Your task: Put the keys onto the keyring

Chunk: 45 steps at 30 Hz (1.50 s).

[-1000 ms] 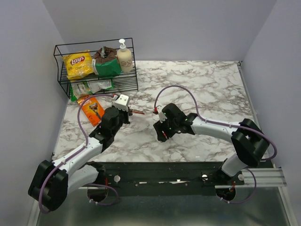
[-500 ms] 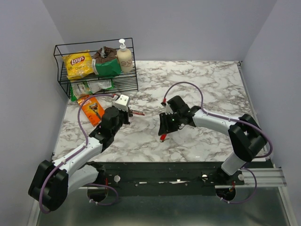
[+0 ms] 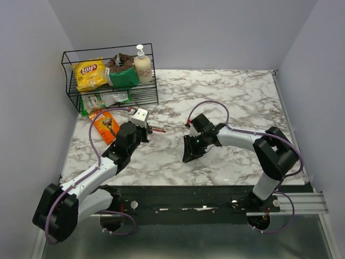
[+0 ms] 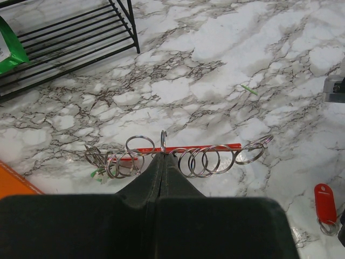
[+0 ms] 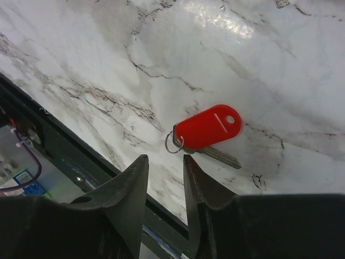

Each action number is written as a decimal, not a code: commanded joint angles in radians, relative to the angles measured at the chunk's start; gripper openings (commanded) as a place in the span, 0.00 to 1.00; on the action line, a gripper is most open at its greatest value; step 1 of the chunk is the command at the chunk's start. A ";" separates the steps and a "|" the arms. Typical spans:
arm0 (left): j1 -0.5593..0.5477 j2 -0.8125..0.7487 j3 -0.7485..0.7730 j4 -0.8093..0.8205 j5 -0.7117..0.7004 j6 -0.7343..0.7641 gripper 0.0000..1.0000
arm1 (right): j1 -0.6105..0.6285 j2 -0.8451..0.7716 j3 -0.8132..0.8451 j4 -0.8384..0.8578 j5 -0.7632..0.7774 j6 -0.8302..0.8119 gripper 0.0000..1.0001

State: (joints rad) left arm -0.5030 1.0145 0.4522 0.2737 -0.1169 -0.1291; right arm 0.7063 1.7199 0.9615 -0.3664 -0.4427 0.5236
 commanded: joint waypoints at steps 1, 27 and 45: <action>0.006 -0.021 0.005 0.041 0.022 -0.004 0.00 | -0.008 0.033 0.000 -0.026 -0.008 0.004 0.41; 0.011 -0.007 -0.001 0.044 0.057 -0.007 0.00 | -0.008 -0.095 0.091 -0.094 0.110 -0.203 0.34; 0.015 0.022 0.019 -0.004 0.069 -0.023 0.00 | 0.067 -0.017 0.146 -0.046 0.108 -0.511 0.66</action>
State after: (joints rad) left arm -0.4965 1.0313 0.4503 0.2630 -0.0696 -0.1364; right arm 0.7399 1.6703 1.0744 -0.4313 -0.3592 0.0895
